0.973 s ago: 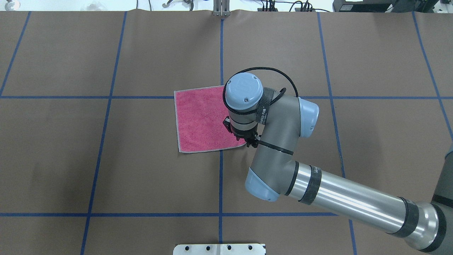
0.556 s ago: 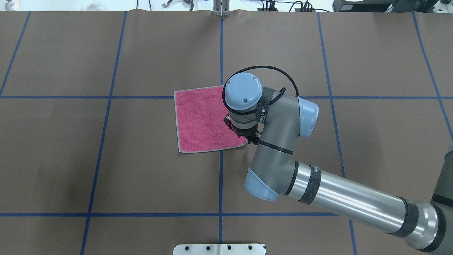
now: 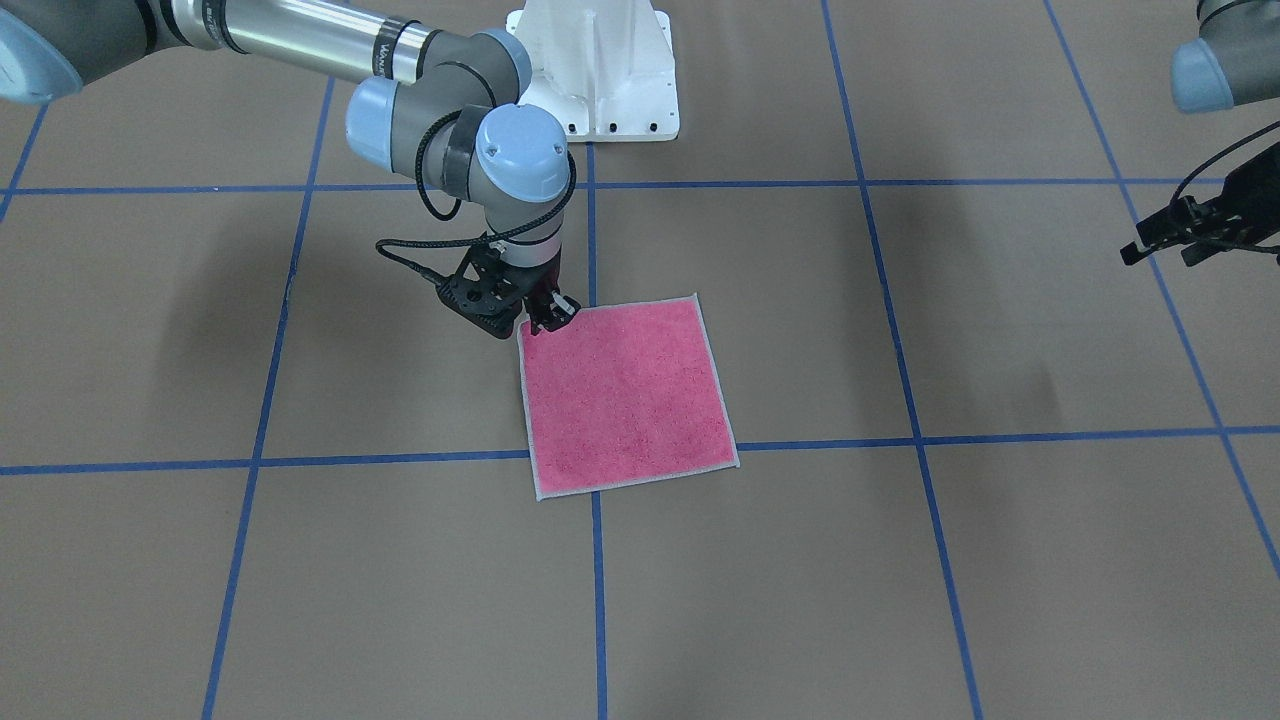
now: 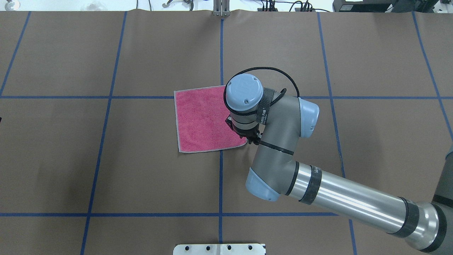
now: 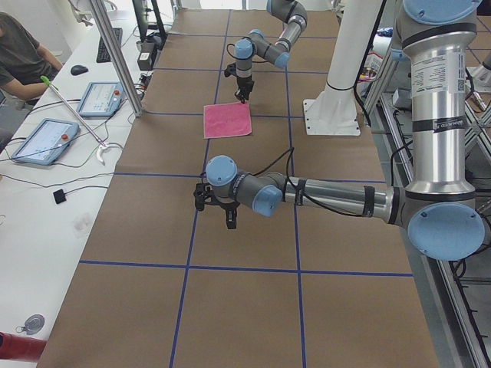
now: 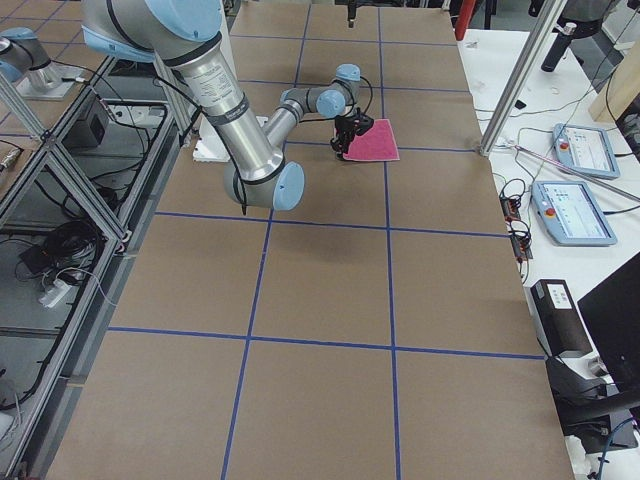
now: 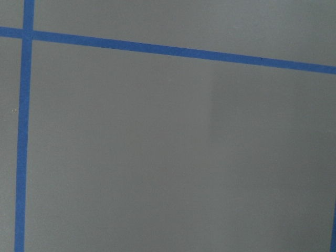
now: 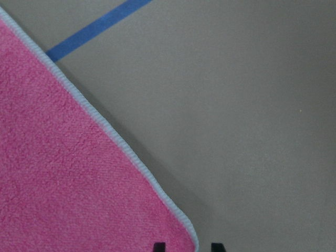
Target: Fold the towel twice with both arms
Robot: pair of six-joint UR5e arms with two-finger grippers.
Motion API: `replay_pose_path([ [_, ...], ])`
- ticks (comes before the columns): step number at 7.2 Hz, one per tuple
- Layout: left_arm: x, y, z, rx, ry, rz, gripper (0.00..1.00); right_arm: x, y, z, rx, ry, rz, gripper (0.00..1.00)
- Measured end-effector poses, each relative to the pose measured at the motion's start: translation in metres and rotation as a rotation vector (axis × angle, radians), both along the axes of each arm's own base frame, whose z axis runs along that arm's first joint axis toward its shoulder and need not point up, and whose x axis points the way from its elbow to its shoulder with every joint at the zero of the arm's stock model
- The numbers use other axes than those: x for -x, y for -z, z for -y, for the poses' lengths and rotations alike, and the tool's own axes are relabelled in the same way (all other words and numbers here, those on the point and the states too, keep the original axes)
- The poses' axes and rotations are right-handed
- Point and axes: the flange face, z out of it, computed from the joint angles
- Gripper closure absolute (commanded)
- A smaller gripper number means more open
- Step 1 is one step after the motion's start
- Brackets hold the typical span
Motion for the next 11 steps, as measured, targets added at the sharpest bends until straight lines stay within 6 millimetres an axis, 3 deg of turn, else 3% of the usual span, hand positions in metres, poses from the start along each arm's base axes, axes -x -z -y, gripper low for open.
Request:
replay_pose_path([
  [3,0.0,0.0,0.0,-0.001,0.001,0.001,0.0,0.0,-0.004,-0.001,0.003,0.0,-0.006,0.8],
  [5,0.0,0.0,-0.001,0.0,0.001,0.001,0.0,0.001,-0.008,-0.002,0.004,0.001,-0.011,1.0],
  [9,-0.001,0.004,0.002,0.006,0.016,-0.001,0.0,-0.004,-0.005,-0.003,0.002,0.002,-0.005,1.0],
  [11,-0.007,0.019,0.012,0.011,0.043,-0.014,0.0,-0.02,-0.016,-0.012,0.001,0.004,0.0,1.0],
])
